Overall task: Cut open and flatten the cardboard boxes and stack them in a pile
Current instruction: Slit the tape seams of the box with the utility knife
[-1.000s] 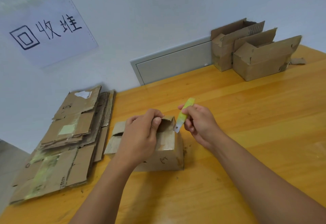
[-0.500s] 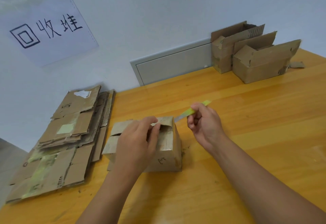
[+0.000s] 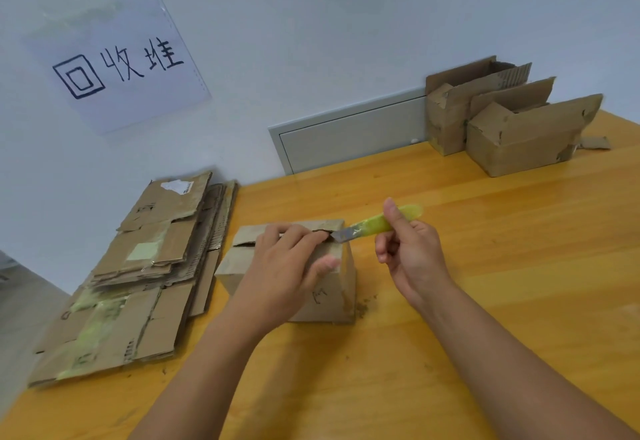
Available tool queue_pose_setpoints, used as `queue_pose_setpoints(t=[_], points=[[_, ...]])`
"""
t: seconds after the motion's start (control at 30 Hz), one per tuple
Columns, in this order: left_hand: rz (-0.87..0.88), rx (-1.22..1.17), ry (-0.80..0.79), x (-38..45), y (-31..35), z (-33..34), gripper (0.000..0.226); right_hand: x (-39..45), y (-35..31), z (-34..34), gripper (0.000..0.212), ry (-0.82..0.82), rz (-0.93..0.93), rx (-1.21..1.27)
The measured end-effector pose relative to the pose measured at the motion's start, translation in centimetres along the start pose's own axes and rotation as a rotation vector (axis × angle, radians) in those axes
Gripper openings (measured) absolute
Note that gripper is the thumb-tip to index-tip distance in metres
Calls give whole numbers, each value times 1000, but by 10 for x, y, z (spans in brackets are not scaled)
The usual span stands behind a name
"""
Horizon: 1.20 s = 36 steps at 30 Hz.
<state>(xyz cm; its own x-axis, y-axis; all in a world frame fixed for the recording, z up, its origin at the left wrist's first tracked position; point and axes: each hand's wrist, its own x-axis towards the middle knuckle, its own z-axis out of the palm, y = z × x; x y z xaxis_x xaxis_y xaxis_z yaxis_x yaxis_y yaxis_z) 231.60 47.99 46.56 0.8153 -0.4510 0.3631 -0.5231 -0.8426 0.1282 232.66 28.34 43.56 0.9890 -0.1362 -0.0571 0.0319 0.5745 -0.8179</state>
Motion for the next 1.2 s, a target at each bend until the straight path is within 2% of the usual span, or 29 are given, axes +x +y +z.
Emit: queue_pose_setpoints(t=[0.1, 0.33, 0.47, 0.6, 0.8, 0.87, 0.93, 1.1, 1.2], points=[[8, -24, -40, 0, 1, 0, 83, 0, 0, -1, 45, 9, -43, -46], [80, -73, 100, -1, 1, 4, 73, -5, 2, 3, 39, 20, -136, -93], [45, -122, 155, 4, -1, 7, 75, -6, 5, 5, 37, 74, -111, -73], [-17, -158, 124, 12, -1, 7, 79, -10, 7, 9, 39, 150, -48, -24], [-25, -139, 45, 25, -5, 6, 76, -10, 7, 9, 10, 257, 6, 60], [-25, -129, 36, 25, -6, 7, 76, -10, 7, 8, 8, 264, -22, 66], [-40, -131, 46, 25, -5, 8, 75, -11, 6, 8, 11, 248, -50, 36], [-98, -106, 64, 33, -1, 13, 71, -17, 14, 16, 17, 80, -77, -115], [-86, -112, -19, 33, -5, 10, 66, -18, 15, 17, 21, 71, -94, -159]])
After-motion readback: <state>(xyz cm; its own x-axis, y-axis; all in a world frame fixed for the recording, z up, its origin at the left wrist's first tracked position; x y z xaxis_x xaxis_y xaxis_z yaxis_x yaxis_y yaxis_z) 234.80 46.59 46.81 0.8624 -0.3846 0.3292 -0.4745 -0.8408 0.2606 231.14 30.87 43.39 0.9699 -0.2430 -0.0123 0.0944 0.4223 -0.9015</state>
